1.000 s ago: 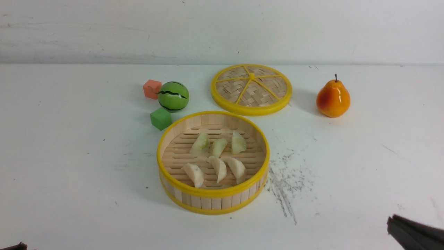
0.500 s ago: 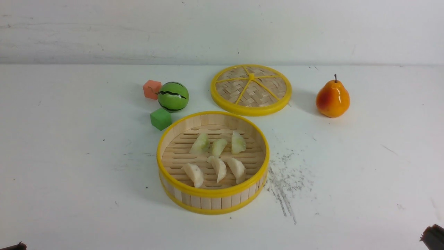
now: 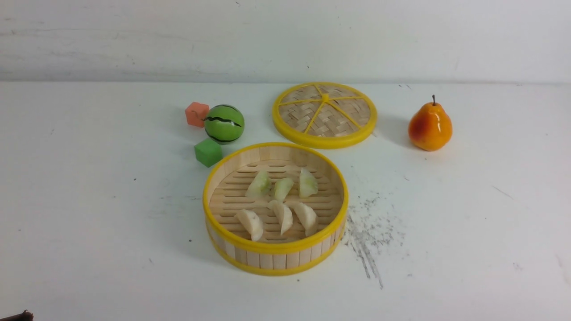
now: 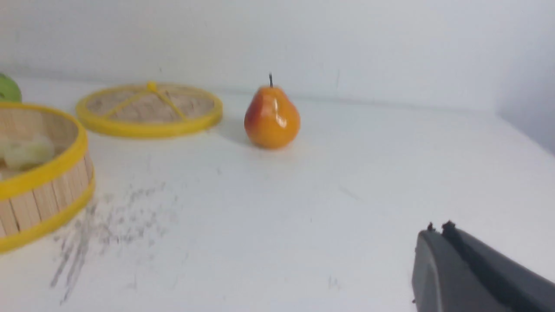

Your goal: Put the dumplings into the steamer on the white table.

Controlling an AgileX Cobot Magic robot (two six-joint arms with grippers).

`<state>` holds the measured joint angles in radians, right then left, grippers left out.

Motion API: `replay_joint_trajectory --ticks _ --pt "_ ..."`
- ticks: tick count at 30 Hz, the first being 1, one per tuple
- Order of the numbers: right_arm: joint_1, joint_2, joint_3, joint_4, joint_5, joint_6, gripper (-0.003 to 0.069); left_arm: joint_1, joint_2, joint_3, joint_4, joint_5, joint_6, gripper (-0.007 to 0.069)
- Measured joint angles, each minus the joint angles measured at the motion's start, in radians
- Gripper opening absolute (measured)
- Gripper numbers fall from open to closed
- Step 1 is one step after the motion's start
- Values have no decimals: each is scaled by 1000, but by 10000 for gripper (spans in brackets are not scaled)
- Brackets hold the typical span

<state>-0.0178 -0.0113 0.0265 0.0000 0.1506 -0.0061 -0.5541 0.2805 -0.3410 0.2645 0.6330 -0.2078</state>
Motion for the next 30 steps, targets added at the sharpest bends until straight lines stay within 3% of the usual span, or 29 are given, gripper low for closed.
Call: replay_joint_trajectory --ticks 7,30 --pt "18 0 -5 -13 210 18 -6 0 0 0 0 0 0 148" --pt "18 0 -8 -20 225 18 13 0 0 0 0 -1 0 166"
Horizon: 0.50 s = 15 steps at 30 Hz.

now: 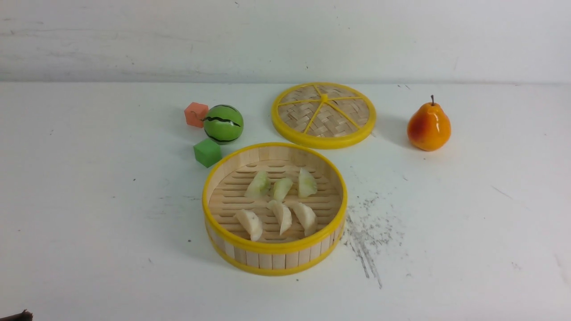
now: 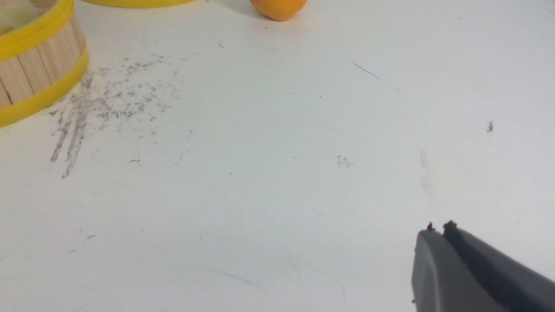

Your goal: Put the dumplings into the steamer on the white table.

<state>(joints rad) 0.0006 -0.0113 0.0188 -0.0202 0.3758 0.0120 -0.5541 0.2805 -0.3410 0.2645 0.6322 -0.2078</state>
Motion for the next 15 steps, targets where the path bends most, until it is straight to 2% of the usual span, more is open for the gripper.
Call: replay_joint_trajectory --ticks 15 --pt "0 0 0 0 0 0 36 0 0 0 0 0 0 175"
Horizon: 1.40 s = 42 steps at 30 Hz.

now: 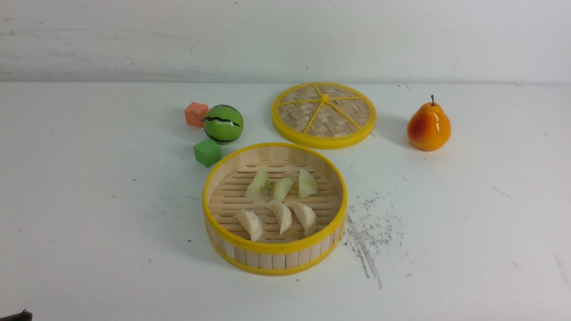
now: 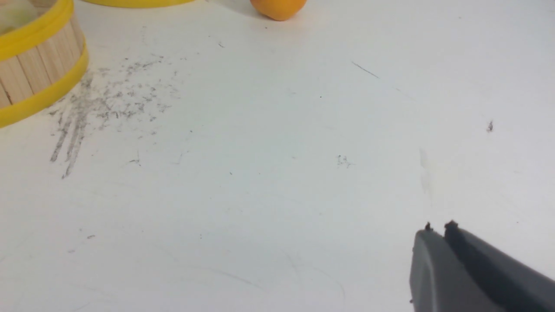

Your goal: Put the dumplings into the steamer on the white table.

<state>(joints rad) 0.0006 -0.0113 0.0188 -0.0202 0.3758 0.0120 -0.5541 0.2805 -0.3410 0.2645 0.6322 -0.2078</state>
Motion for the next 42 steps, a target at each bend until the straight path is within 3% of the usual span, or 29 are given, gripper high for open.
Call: replay_joint_trajectory --ticks 15,19,23,27,32,37,40,42 --pt "0 0 0 0 0 8 62 0 0 2 0 0 0 175" --pt "0 0 0 0 0 8 67 11 -68 24 49 3 0 181" --pt "0 0 0 0 0 8 74 99 -214 82 11 -57 -40 181" --pt "0 0 0 0 0 8 77 245 -291 204 -97 -242 -134 181" --pt "0 0 0 1 0 8 83 389 -291 356 -125 -449 -135 167" --pt "0 0 0 1 0 8 86 441 -291 367 -148 -399 -110 69" --pt "0 0 0 1 0 8 87 455 -291 369 -177 -287 -99 -14" --pt "0 0 0 1 0 8 87 455 -291 371 -189 -235 -55 -14"
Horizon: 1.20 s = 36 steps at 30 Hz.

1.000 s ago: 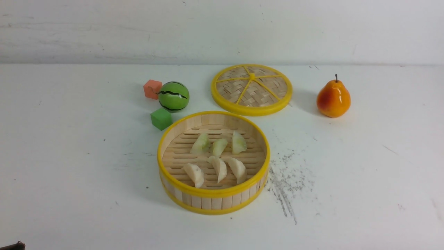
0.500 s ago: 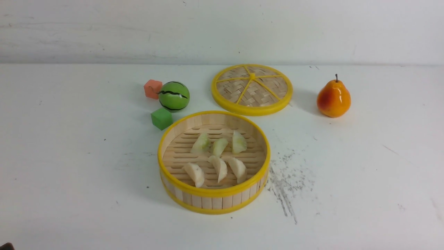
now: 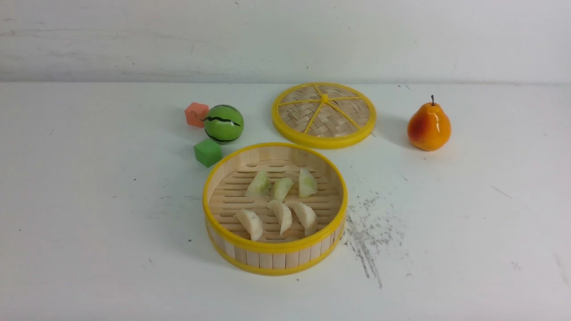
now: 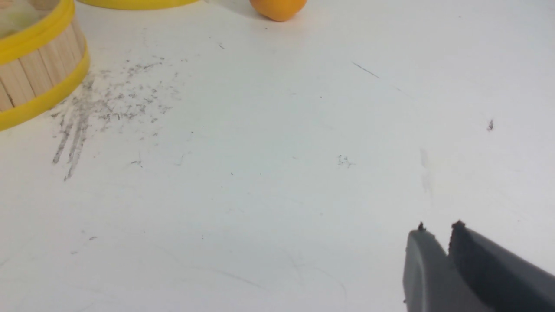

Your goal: Put the dumplings into the steamer on the white table.

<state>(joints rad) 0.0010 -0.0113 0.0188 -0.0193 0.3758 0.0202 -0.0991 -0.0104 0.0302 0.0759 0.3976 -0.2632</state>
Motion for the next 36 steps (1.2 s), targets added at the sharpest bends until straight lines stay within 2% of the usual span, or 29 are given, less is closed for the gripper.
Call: replay_joint_trajectory --ticks 9,36 --pt "0 0 0 -1 0 0 97 0 0 0 -61 1 125 -14" --pt "0 0 0 -1 0 -1 125 0 0 0 -65 1 134 -14"
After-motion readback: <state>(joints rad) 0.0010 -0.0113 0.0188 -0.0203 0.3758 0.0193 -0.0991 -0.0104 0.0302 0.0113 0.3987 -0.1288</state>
